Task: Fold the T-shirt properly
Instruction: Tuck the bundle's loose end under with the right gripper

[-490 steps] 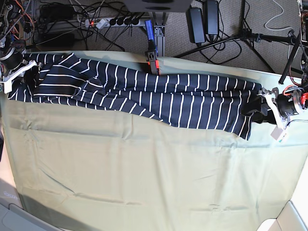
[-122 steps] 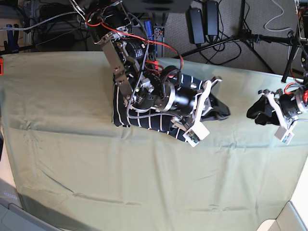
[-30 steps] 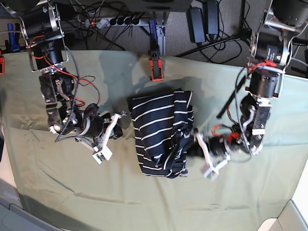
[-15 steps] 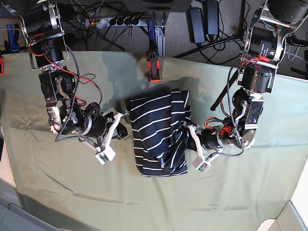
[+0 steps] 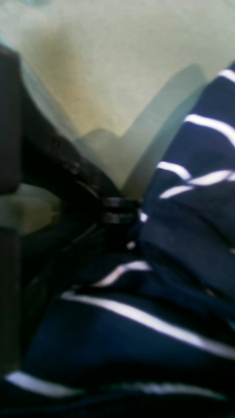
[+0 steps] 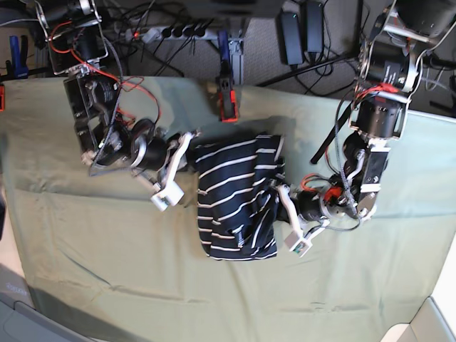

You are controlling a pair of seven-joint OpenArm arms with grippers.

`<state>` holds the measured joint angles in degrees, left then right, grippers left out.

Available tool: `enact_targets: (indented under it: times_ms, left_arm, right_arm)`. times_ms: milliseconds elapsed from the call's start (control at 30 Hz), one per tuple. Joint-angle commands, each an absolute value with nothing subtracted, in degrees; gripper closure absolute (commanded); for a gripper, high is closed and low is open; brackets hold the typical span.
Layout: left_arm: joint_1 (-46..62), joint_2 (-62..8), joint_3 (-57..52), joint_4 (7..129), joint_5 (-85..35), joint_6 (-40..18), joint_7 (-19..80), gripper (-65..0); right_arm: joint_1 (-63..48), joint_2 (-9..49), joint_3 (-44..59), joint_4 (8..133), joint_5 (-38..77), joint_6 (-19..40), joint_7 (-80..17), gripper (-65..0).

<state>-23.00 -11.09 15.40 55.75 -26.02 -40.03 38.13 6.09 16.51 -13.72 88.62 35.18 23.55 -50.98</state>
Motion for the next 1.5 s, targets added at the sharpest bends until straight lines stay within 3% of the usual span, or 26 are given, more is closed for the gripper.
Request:
enact_targets:
  times_ms: [0, 367, 533, 800, 1133, 1233, 1467]
  left_arm:
    - [-24.67, -10.83, 15.27, 56.55, -26.96, -40.0, 37.45, 0.0]
    - [-24.77, -7.62, 15.31, 56.55, -26.94, -40.0, 37.91, 0.0]
    - [-24.86, -8.34, 15.31, 56.55, -26.76, -40.0, 37.95, 0.0]
    - [-28.62, -16.34, 15.31, 57.23, -29.43, -40.0, 38.17, 0.0]
    - [-31.07, -26.41, 15.31, 62.04, -43.0, -40.0, 48.29, 0.0]
    - [-30.94, -27.9, 15.31, 64.93, -47.81, -40.0, 54.08, 0.0]
    - [-30.28, -30.55, 15.31, 67.22, -50.04, -40.0, 54.52, 0.0]
  right_arm:
    - [6.2, 16.43, -13.37, 90.72, 36.45, 27.29, -50.15, 0.0]
    - [4.86, 10.7, -13.43, 92.14, 36.67, 27.31, -51.29, 0.0]
    - [4.89, 10.63, -13.45, 92.14, 36.32, 27.29, -51.51, 0.0]
    - [4.93, 13.17, -12.01, 92.16, 35.99, 27.29, -52.36, 0.0]
    - [8.69, 13.52, -4.95, 95.26, 38.68, 27.31, -52.03, 0.0]
    - [12.12, 11.51, -4.99, 95.26, 40.01, 27.38, -51.48, 0.0]
    - [18.85, 2.72, -9.65, 93.17, 38.26, 27.49, -50.52, 0.0]
